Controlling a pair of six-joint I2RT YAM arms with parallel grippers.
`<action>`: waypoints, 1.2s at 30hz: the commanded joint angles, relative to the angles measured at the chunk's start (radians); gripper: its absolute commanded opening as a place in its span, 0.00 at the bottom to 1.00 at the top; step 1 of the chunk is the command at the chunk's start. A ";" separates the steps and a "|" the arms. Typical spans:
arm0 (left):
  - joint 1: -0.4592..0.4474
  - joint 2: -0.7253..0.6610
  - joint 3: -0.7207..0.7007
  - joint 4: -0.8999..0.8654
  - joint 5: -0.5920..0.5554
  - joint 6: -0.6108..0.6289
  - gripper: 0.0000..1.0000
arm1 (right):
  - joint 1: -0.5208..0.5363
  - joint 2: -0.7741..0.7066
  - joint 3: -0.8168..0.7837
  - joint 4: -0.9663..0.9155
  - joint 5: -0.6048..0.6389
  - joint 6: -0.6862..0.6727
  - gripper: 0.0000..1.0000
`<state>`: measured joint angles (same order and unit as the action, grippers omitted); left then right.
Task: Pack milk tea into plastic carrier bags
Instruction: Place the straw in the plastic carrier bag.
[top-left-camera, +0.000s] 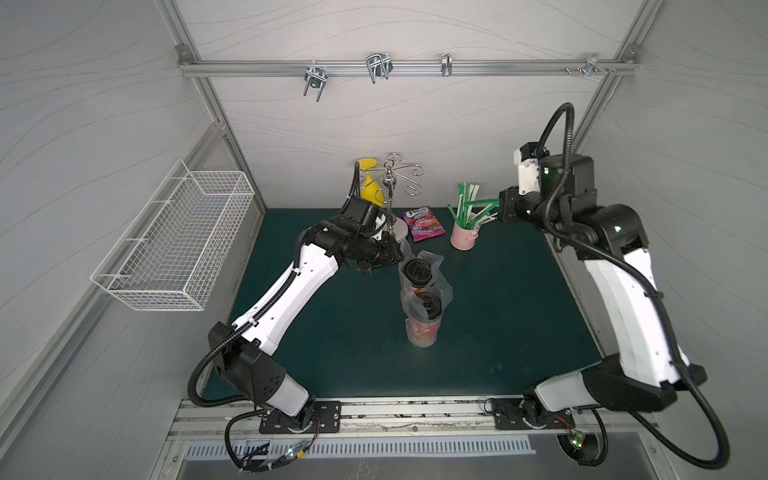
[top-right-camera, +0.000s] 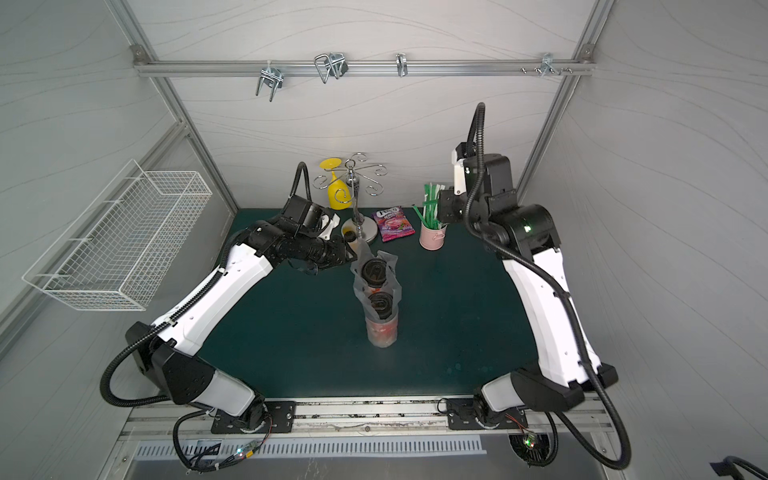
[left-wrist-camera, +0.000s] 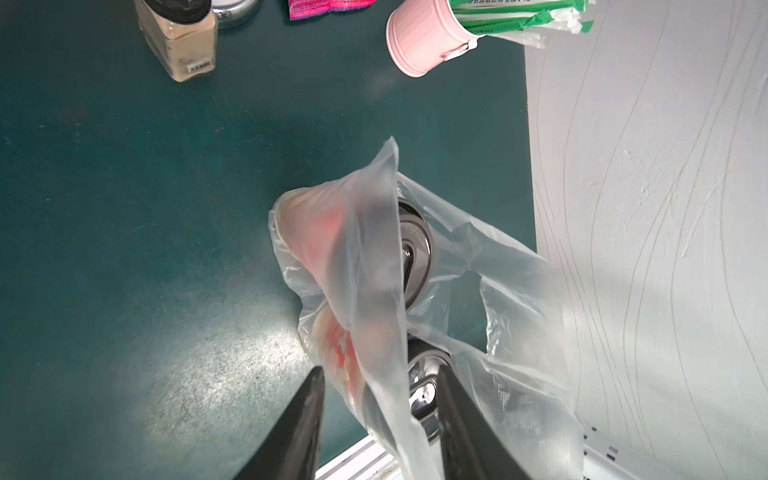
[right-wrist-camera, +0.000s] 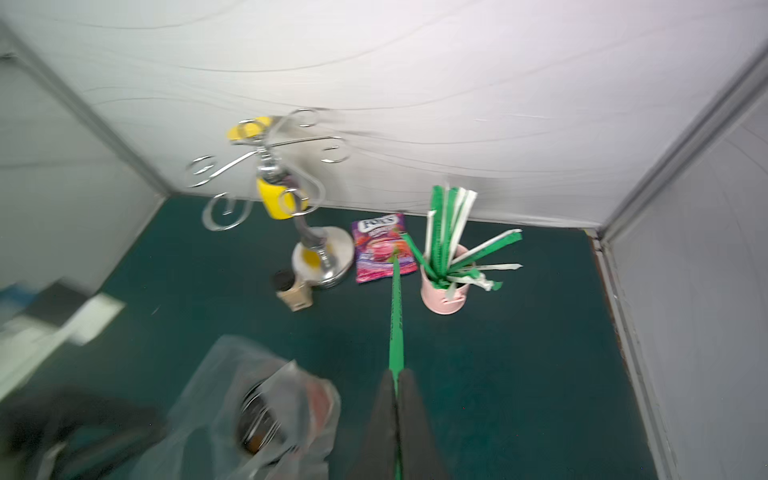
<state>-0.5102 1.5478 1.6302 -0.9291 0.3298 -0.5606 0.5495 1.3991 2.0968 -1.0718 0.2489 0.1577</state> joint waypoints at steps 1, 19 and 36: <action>0.003 0.031 0.078 0.007 0.003 0.008 0.44 | 0.098 -0.037 0.011 -0.127 0.008 0.019 0.00; 0.003 0.101 0.125 0.000 -0.002 0.037 0.20 | 0.242 0.081 -0.012 -0.165 -0.262 0.055 0.00; 0.004 0.140 0.158 0.042 0.043 0.008 0.00 | 0.254 0.176 0.011 -0.178 -0.242 0.038 0.00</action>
<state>-0.5102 1.6730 1.7390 -0.9154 0.3496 -0.5365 0.7948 1.5719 2.0830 -1.2171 0.0002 0.2096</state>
